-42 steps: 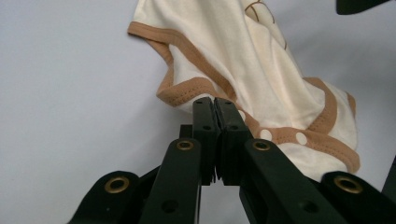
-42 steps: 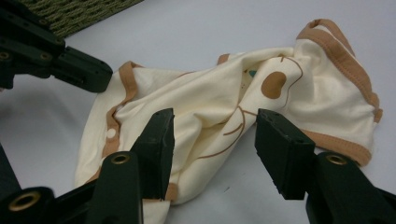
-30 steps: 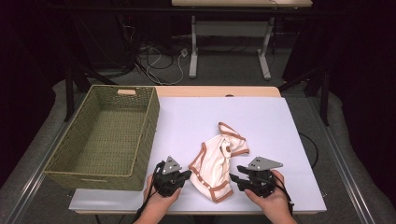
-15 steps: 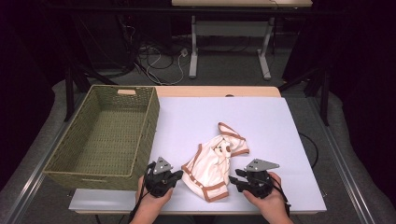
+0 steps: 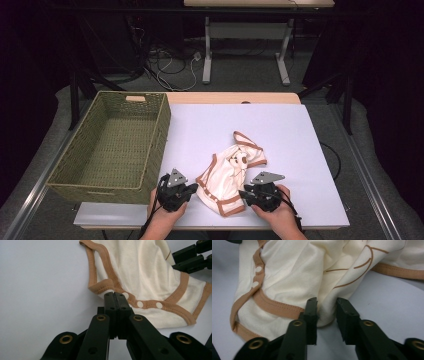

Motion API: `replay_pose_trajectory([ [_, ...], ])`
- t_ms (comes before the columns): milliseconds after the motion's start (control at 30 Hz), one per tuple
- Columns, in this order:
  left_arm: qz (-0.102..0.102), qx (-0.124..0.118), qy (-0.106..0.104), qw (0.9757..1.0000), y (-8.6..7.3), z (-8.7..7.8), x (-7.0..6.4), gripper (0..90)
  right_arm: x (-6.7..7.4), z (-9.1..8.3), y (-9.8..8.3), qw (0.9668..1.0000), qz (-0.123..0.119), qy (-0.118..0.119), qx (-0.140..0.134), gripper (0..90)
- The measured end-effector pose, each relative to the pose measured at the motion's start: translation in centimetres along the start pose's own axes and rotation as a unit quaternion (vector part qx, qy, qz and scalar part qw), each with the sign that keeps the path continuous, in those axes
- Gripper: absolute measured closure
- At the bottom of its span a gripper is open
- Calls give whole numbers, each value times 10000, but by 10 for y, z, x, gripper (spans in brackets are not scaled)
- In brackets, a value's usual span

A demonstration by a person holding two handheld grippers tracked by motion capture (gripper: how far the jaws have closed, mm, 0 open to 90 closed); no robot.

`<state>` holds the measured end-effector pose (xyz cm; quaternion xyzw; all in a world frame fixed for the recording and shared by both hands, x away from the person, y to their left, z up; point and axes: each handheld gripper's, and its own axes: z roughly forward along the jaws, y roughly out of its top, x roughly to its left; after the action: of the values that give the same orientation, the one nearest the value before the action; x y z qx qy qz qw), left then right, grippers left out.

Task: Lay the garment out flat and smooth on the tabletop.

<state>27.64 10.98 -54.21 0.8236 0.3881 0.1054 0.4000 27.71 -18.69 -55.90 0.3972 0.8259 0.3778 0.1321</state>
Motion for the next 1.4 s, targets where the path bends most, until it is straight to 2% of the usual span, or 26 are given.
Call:
replay_pose_trajectory([
  [133, 7, 29, -34, 10000, 0, 1, 0, 900, 0, 0, 0, 9999, 22, 78, 62, 855],
  [200, 8, 35, -50, 10000, 0, 2, -1, 900, -1, 0, 0, 9999, 36, 134, 52, 881],
  [300, 22, 49, -55, 10000, -1, 2, -1, 900, -3, -3, 1, 9999, -11, 135, 73, 887],
  [400, -27, 42, -93, 9999, -1, 2, -2, 900, -5, -9, 2, 9999, 77, 140, 35, 890],
  [533, 28, 96, -139, 9999, -1, 3, -4, 900, -14, -17, 2, 9997, 201, 100, -73, 890],
  [600, -7, 91, -173, 9998, -1, 4, -6, 900, -22, -20, 0, 9998, 204, 51, -41, 891],
  [667, 77, 70, -168, 9998, -1, 4, -6, 900, -28, -24, -1, 9994, 331, -23, -93, 890],
  [867, -3, 51, -232, 9997, -1, 6, -9, 900, -44, -37, -2, 9977, 621, -146, -210, 891],
  [1033, 85, 112, -275, 9995, -1, 7, -11, 900, -54, -47, 0, 9970, 626, -315, -314, 891],
  [1067, 18, 102, -288, 9995, -2, 8, -13, 900, -55, -49, 1, 9970, 603, -362, -322, 891],
  [1200, 41, 104, -349, 9993, -1, 9, -15, 900, -60, -57, 5, 9964, 594, -491, -344, 891],
  [1300, 61, 104, -349, 9993, -1, 11, -16, 900, -66, -59, 9, 9961, 563, -562, -374, 892],
  [1367, 7, 130, -368, 9992, -1, 12, -18, 900, -70, -59, 12, 9961, 519, -631, -348, 892],
  [1400, 67, 147, -360, 9992, 0, 12, -17, 900, -71, -59, 14, 9957, 576, -647, -321, 891],
])
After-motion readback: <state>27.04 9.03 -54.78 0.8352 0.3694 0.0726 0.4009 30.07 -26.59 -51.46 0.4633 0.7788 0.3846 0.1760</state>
